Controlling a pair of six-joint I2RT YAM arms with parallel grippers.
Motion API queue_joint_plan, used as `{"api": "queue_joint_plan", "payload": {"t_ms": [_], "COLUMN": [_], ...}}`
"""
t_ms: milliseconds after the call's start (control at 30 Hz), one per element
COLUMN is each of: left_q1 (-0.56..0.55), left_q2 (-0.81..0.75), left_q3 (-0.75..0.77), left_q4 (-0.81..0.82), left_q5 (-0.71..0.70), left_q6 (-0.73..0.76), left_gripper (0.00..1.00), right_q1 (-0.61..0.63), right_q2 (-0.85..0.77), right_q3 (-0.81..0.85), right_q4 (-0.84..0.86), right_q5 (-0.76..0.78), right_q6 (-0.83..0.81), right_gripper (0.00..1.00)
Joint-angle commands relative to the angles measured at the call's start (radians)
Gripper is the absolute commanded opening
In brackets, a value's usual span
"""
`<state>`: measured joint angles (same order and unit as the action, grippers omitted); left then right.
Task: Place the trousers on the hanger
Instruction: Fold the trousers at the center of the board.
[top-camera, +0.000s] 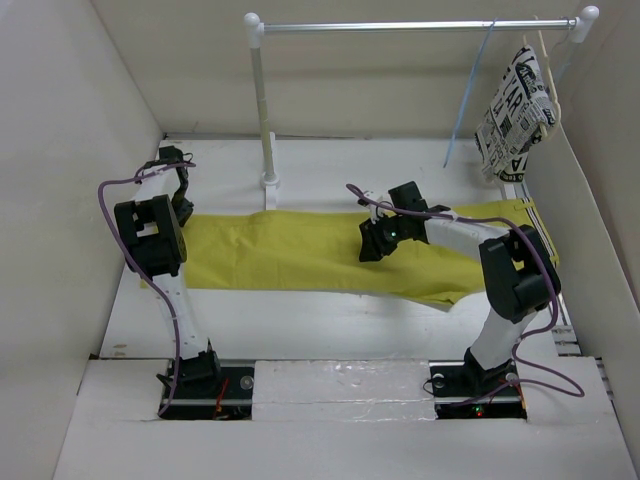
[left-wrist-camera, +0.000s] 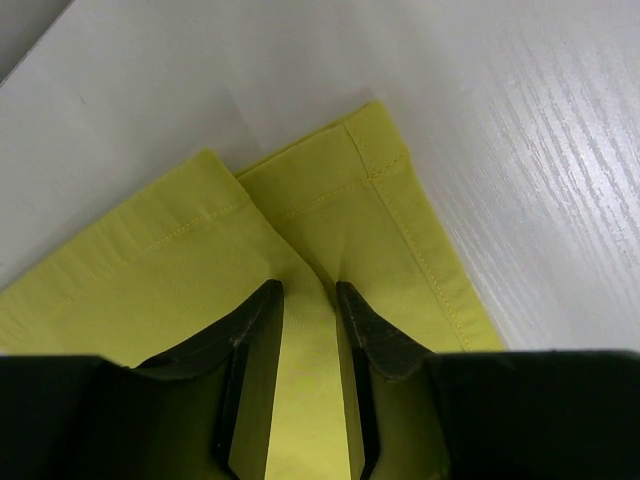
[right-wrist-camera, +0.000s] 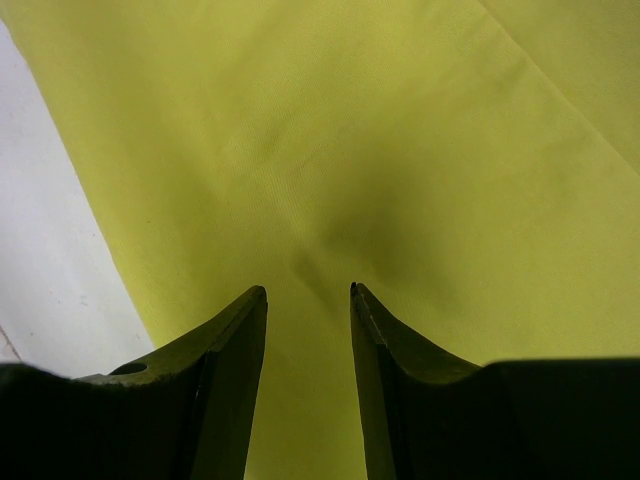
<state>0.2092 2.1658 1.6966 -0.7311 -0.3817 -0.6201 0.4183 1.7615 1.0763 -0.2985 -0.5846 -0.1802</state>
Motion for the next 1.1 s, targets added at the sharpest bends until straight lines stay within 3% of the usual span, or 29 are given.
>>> {"api": "queue_joint_plan", "payload": {"t_ms": [0,167,467,833,1067], "left_q1": [-0.001,-0.001,-0.001,-0.001,-0.001], "left_q2": [-0.057,0.009,-0.017,-0.064,-0.052], "left_q3": [0.015,0.106,0.041,0.011,-0.035], "left_q4": [-0.041,-0.111,-0.096,-0.031,-0.019], "left_q5": [-0.016,0.018,-0.011,0.033,0.037], "left_q6": [0.022,0.01,0.011,-0.01,-0.012], "left_gripper": [0.24,0.18,0.09,0.34,0.26], "right_q1": [-0.001,-0.001,-0.041,-0.036,-0.036], "right_q2": [-0.04,-0.036,-0.05,-0.056,-0.068], "right_q3": [0.025,0.027,0.031,0.031,0.019], "right_q4": [0.032,0.036,0.033,0.033,0.036], "right_q5": [-0.032,-0.035,-0.046,-0.064,-0.055], "right_q6": [-0.018,-0.012,-0.007,-0.007,-0.007], "right_gripper": [0.45,0.45,0.45,0.45,0.45]}}
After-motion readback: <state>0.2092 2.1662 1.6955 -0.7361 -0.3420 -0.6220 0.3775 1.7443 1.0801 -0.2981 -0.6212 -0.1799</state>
